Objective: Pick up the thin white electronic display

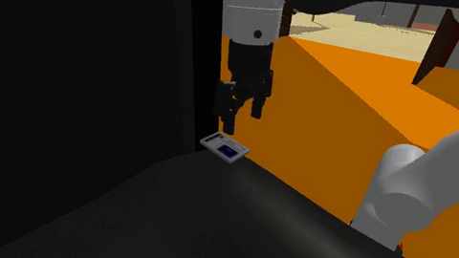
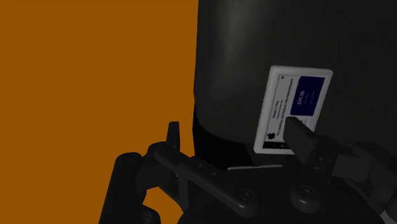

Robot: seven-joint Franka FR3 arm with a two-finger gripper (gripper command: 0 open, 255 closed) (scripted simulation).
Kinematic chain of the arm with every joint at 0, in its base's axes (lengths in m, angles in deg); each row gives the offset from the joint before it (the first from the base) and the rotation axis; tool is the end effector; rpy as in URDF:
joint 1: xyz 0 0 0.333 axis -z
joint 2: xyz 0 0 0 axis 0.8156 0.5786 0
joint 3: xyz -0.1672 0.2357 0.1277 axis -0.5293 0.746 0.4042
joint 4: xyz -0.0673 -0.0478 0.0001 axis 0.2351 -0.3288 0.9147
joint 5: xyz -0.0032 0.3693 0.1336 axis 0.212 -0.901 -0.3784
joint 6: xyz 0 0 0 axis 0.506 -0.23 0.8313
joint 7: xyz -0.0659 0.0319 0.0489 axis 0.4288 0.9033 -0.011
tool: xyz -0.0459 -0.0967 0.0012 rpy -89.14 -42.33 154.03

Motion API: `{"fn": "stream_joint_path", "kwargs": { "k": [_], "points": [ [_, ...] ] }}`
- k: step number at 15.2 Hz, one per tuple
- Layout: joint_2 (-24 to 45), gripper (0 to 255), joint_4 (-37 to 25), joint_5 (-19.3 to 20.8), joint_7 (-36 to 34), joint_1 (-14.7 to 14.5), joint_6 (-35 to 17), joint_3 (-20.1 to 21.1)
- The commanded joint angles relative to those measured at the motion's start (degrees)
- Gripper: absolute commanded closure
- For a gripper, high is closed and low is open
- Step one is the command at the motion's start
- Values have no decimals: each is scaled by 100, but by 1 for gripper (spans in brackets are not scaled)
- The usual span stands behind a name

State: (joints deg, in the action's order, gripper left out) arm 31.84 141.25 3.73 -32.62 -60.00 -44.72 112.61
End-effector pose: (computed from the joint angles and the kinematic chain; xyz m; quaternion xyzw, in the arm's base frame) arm 0.3012 0.2354 0.6192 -0.9999 -0.0059 0.0029 0.0080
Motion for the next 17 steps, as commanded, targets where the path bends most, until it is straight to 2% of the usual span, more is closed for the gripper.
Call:
{"fn": "stream_joint_path", "kwargs": {
  "k": [1,4,5,13,14,17],
  "points": [
    [224,0,-342,-63,-360,-5,47,264],
    [589,0,-807,-23,-841,-115,80,504],
    [584,0,-709,-4,-860,-198,-1,459],
    [468,0,-108,-66,-817,-274,-487,487],
    [484,255,-140,-61,-827,-271,-472,493],
    [526,255,-158,-55,-844,-265,-497,517]
  ]
}}
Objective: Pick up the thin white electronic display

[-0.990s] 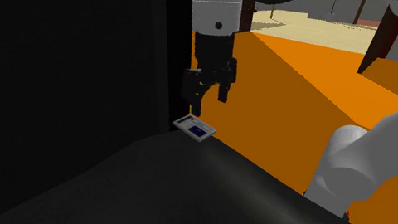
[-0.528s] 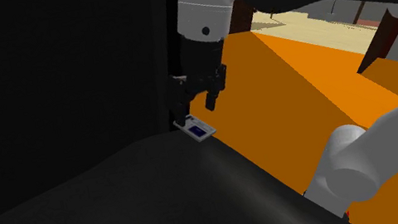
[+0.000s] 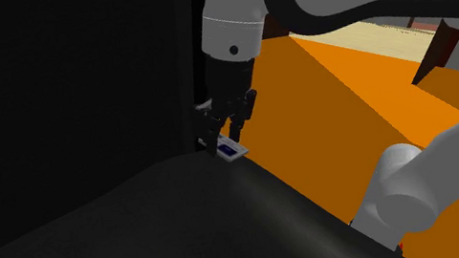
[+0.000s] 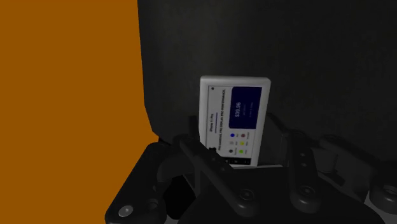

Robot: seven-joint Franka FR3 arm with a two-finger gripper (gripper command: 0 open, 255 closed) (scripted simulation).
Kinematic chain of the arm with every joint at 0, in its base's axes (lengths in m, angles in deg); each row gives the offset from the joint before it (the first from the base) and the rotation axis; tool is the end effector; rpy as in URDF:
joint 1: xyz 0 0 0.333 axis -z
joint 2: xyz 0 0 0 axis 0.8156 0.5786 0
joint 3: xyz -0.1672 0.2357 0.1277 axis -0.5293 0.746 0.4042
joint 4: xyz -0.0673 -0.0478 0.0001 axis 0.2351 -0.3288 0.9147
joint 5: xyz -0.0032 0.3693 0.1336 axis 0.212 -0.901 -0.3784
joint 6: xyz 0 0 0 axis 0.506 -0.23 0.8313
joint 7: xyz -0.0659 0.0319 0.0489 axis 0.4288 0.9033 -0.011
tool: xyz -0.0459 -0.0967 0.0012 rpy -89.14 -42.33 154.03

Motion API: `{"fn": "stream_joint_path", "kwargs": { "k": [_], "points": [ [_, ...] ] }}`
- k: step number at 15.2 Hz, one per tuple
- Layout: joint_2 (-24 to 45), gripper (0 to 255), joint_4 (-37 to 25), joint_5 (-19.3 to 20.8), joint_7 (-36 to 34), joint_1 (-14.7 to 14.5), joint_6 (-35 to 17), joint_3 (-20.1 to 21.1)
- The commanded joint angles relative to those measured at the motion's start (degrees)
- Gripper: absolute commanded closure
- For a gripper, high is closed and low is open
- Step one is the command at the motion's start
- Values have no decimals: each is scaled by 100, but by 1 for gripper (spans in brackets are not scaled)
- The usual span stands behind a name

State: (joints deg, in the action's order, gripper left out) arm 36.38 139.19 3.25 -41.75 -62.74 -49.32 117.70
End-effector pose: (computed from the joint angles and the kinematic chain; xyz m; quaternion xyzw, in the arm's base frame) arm 0.2949 0.2964 0.6063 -0.9999 0.0086 -0.0079 0.0115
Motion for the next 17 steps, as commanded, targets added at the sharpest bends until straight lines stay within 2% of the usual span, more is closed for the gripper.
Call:
{"fn": "stream_joint_path", "kwargs": {
  "k": [1,6,17],
  "points": [
    [93,255,12,3,72,18,-22,4],
    [20,255,97,-9,87,-20,-30,-36],
    [248,255,-938,101,1,92,781,-81]
  ]
}}
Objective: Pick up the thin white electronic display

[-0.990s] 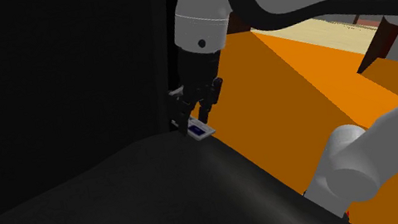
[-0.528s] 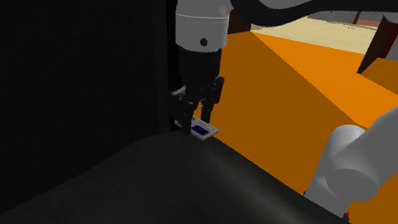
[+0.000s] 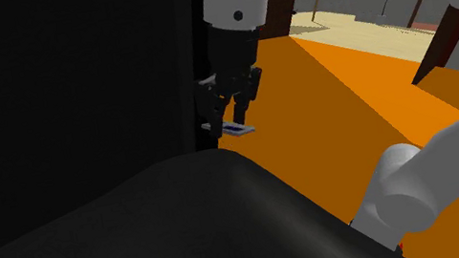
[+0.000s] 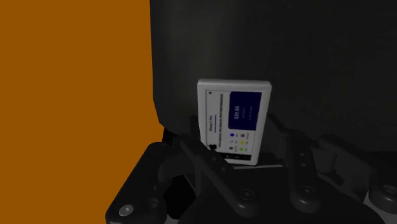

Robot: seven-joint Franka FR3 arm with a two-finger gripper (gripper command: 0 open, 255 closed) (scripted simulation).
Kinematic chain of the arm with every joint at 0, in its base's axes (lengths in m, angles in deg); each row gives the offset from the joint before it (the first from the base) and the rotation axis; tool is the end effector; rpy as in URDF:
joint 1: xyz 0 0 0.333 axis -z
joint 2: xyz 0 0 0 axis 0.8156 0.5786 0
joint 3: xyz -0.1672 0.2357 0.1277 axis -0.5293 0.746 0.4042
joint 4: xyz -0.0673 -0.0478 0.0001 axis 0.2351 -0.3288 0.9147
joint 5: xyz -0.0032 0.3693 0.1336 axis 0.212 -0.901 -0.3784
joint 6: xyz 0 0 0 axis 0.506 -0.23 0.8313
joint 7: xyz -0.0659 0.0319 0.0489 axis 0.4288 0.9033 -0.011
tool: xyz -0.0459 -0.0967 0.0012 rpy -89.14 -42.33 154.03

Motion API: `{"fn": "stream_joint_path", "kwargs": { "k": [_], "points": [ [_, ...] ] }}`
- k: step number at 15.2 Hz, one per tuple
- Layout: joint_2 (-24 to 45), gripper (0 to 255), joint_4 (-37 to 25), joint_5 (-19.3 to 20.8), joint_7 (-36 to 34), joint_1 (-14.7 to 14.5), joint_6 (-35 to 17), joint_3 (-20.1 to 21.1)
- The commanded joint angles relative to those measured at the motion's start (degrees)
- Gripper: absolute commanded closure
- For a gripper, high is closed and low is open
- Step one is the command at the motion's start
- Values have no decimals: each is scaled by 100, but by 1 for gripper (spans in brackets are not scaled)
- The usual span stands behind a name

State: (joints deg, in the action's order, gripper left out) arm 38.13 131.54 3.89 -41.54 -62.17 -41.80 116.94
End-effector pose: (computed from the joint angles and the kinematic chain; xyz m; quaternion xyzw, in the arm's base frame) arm 0.2933 0.2939 0.6474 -1.0000 0.0020 0.0050 0.0073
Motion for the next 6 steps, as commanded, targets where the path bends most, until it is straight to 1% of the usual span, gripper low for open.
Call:
{"fn": "stream_joint_path", "kwargs": {
  "k": [1,4,6],
  "points": [
    [102,255,-275,50,-30,42,102,-8],
    [194,255,-591,78,-60,85,327,1],
    [196,255,-608,74,-56,103,340,12]
  ]
}}
